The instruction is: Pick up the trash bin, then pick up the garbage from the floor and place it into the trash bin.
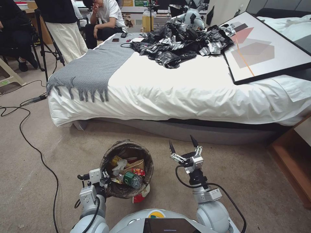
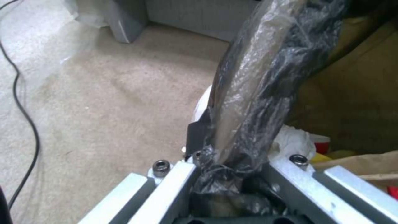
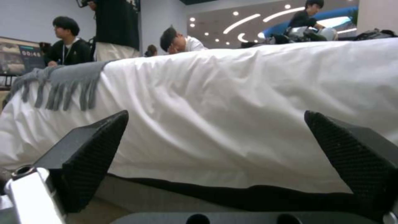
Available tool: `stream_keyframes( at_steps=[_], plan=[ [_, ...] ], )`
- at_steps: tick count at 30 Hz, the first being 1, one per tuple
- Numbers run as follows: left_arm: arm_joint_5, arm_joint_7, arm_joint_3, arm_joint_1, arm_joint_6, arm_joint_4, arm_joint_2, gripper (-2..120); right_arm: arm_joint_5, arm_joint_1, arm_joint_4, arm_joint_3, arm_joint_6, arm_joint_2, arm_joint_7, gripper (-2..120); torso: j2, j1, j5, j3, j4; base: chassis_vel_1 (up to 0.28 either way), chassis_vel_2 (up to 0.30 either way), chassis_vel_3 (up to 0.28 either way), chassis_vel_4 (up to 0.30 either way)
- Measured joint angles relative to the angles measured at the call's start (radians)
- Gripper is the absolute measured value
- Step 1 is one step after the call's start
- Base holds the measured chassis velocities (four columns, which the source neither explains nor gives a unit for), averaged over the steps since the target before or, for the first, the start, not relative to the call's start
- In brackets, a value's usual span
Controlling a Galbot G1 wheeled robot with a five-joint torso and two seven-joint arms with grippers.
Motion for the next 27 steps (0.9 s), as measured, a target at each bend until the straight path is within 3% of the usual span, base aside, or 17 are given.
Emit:
stream_keyframes(
  at_steps=[11, 27],
  plan=[
    [0.0, 0.0, 0.001, 0.0, 0.0, -0.001, -0.002, 0, -0.002, 0.022, -0.015, 0.0, 0.008, 0.006, 0.006, 100, 0.0, 0.0, 0.0, 0.0, -0.0001, 0.043, 0.039, 0.038, 0.045],
    [0.001, 0.0, 0.001, -0.001, 0.0, -0.001, -0.003, 0, -0.001, 0.05, -0.015, 0.012, -0.001, -0.001, -0.007, 100, 0.0, 0.0, 0.0, 0.0, -0.0001, 0.113, 0.114, 0.118, 0.113]
  ],
)
